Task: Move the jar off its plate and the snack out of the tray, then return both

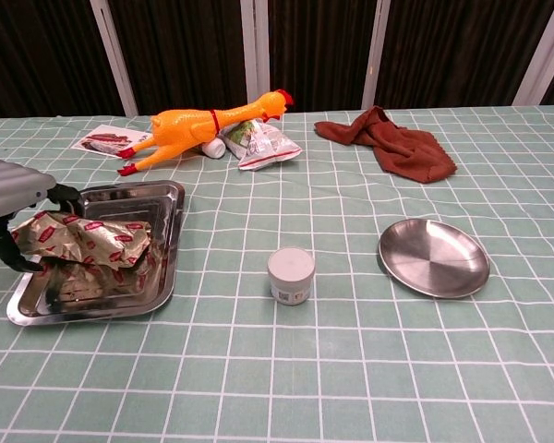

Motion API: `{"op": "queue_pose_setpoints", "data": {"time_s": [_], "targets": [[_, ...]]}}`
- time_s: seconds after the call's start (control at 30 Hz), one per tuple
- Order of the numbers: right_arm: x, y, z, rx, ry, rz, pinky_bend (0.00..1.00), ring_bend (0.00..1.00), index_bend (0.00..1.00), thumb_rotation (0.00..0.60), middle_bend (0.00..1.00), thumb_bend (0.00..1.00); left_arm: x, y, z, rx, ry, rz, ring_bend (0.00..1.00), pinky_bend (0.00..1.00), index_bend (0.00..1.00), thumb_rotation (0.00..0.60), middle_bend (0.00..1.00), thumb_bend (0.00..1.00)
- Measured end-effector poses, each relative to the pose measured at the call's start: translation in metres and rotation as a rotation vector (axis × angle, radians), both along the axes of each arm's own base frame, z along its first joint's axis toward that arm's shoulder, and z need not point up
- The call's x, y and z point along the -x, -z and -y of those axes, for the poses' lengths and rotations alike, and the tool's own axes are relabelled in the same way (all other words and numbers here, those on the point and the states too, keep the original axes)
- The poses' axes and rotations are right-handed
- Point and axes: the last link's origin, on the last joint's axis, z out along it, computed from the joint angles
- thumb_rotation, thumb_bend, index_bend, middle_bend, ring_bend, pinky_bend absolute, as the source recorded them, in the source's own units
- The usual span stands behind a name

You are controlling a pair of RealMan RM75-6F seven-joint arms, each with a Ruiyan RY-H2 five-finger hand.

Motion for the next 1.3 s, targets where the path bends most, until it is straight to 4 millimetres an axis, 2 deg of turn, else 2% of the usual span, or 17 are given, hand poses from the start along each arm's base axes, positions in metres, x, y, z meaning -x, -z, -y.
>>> {"op": "queue_pose_setpoints", "data": {"time_s": [0.17, 0.4, 0.67, 1.07, 1.17, 1.3], "targets": [[0.001, 0.0, 0.0, 0.002, 0.002, 0.013, 0.0, 0.09, 0.22, 0.6, 0.14, 0.13, -0.004, 0.004, -0.001, -0.01, 0.034, -0.001, 0.34, 0.38, 0.37, 0.6, 0.44, 0.43], [0.003, -0.001, 0.001, 0.011, 0.003, 0.032, 0.0, 0.1, 0.23, 0.6, 0.14, 0.13, -0.007, 0.008, -0.001, -0.022, 0.068, -0.01, 0.41, 0.45, 0.43, 0.6, 0.53, 0.56], [0.002, -0.002, 0.001, 0.022, 0.005, 0.043, 0.0, 0.11, 0.23, 0.6, 0.14, 0.13, -0.012, 0.0, 0.0, -0.052, 0.115, 0.041, 0.41, 0.45, 0.44, 0.6, 0.53, 0.56], [0.001, -0.001, 0.001, 0.034, 0.012, 0.064, 0.0, 0.12, 0.23, 0.6, 0.14, 0.12, -0.036, -0.047, 0.004, -0.191, 0.321, 0.336, 0.41, 0.45, 0.46, 0.6, 0.53, 0.55], [0.001, -0.001, 0.001, 0.038, 0.012, 0.063, 0.0, 0.12, 0.23, 0.6, 0.14, 0.13, -0.045, -0.046, 0.001, -0.184, 0.354, 0.382, 0.41, 0.45, 0.47, 0.6, 0.53, 0.55], [0.003, -0.002, 0.002, 0.041, 0.014, 0.058, 0.0, 0.12, 0.23, 0.6, 0.14, 0.13, -0.065, -0.035, -0.012, -0.153, 0.38, 0.423, 0.41, 0.45, 0.47, 0.6, 0.53, 0.55]]}}
